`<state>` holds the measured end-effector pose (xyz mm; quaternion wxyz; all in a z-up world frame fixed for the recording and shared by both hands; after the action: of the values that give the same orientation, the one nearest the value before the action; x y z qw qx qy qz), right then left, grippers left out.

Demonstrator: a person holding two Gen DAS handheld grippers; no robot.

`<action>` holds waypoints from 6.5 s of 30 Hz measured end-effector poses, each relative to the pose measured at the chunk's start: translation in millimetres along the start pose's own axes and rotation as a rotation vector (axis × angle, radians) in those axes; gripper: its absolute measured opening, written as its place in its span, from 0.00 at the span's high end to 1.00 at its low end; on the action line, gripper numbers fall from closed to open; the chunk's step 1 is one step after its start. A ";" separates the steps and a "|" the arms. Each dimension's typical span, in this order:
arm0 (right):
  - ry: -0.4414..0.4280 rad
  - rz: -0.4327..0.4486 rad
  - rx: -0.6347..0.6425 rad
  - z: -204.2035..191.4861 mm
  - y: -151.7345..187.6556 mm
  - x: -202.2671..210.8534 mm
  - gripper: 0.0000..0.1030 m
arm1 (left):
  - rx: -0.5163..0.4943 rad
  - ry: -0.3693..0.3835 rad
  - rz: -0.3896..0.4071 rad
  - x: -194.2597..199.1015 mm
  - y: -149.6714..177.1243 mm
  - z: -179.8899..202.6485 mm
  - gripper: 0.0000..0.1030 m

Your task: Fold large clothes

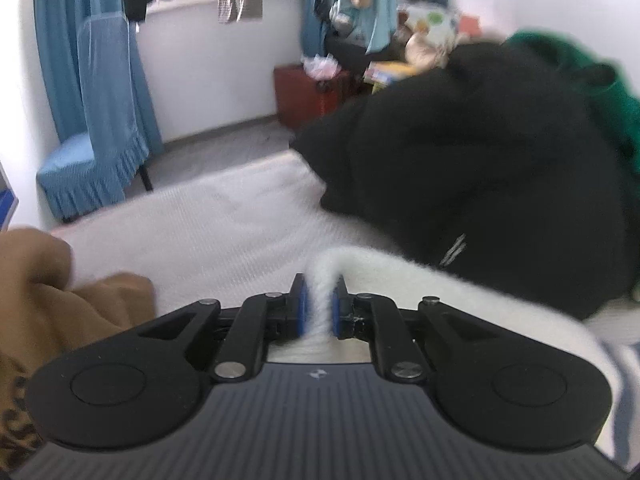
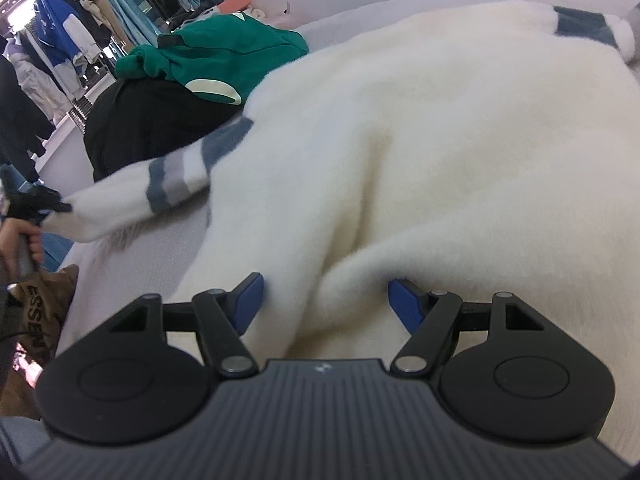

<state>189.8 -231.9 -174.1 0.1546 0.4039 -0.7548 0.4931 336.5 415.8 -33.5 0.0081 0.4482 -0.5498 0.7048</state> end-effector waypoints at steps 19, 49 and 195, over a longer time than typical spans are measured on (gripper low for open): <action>-0.047 0.022 0.004 1.8 -6.6 -1.3 0.30 | 0.024 0.226 -0.037 32.1 47.6 33.5 0.37; 0.365 0.253 -0.125 66.6 -7.9 114.5 0.31 | -0.096 0.774 -0.298 276.6 305.2 216.8 0.34; 0.272 0.314 0.108 34.4 -28.5 147.5 0.34 | -0.372 0.769 0.003 333.3 308.7 258.7 0.33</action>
<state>124.9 -334.5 -79.2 0.1547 0.2188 -0.7532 0.6008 142.6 -69.1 -58.6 0.2923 0.1427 -0.6250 0.7096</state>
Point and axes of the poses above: each gripper's, at about its wrist camera, not at the fingertips, and x roughly against the way its jaws point, z to its right, y to its underside, the point moved 9 cm from there along -x, roughly the way its jaws point, and after that the axes turned 1 degree about -z, right-handed, at the moved point
